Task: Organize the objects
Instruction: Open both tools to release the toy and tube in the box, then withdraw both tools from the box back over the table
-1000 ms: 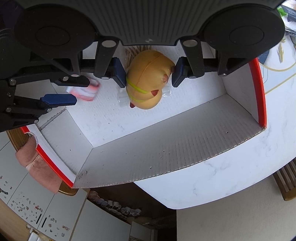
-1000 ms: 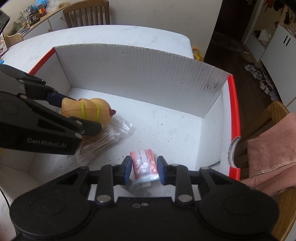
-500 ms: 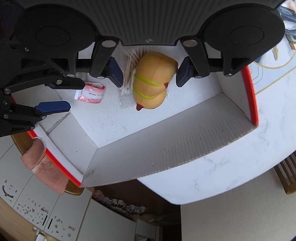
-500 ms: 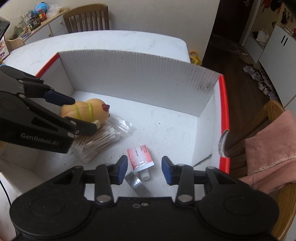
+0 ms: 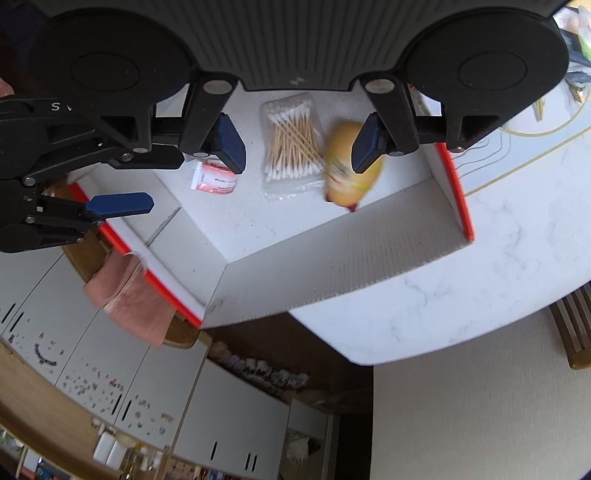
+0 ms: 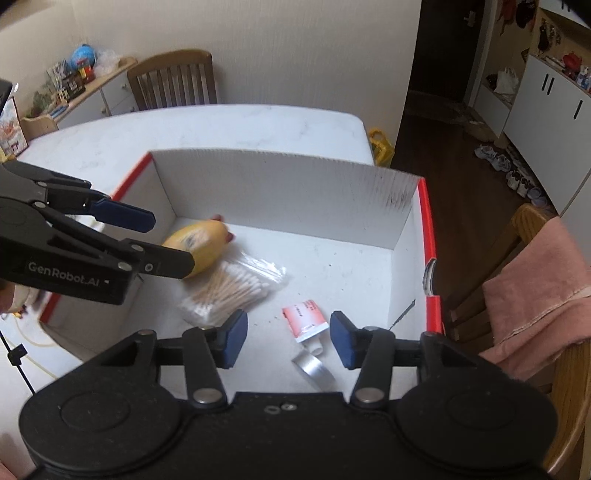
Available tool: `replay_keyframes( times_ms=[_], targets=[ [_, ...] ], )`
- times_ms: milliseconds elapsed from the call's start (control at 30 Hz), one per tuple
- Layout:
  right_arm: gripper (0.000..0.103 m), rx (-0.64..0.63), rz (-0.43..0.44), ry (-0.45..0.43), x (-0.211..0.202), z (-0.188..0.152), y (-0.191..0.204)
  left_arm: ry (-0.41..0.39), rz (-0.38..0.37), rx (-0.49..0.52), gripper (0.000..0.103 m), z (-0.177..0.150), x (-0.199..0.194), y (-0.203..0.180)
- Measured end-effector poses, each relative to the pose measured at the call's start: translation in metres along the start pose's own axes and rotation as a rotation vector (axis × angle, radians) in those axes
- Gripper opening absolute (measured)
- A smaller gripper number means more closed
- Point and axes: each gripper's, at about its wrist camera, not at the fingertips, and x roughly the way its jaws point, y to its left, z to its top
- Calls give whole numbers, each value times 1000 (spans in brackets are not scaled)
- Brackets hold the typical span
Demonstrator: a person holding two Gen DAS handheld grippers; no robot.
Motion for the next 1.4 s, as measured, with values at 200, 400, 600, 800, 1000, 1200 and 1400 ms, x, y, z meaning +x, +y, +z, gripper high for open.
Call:
replay_keyframes(
  times_ms=[200,400,600,800,1000,1200,1400],
  targets=[
    [52,22,1,-47,-21,-1,16,-56,-27,9,62,-8,-30,5],
    [55,42,0,-94,-37,-3,44,-117,-49,29,62,-21,-65,15],
    [56,50,2,-132,-49,-5,78,-170,-64,52,62,-43,-102,30],
    [62,45,-5,-161,-57,-11,119,-216,-62,39,71,-70,-135,53],
    [70,70,-1,-188,-62,-16,152,-251,-25,64,81,-99,-164,73],
    [82,71,1,-190,-62,-23,186,-267,47,55,83,-132,-187,102],
    [98,67,8,-194,-59,-30,218,-245,77,-13,83,-163,-201,143]
  ],
)
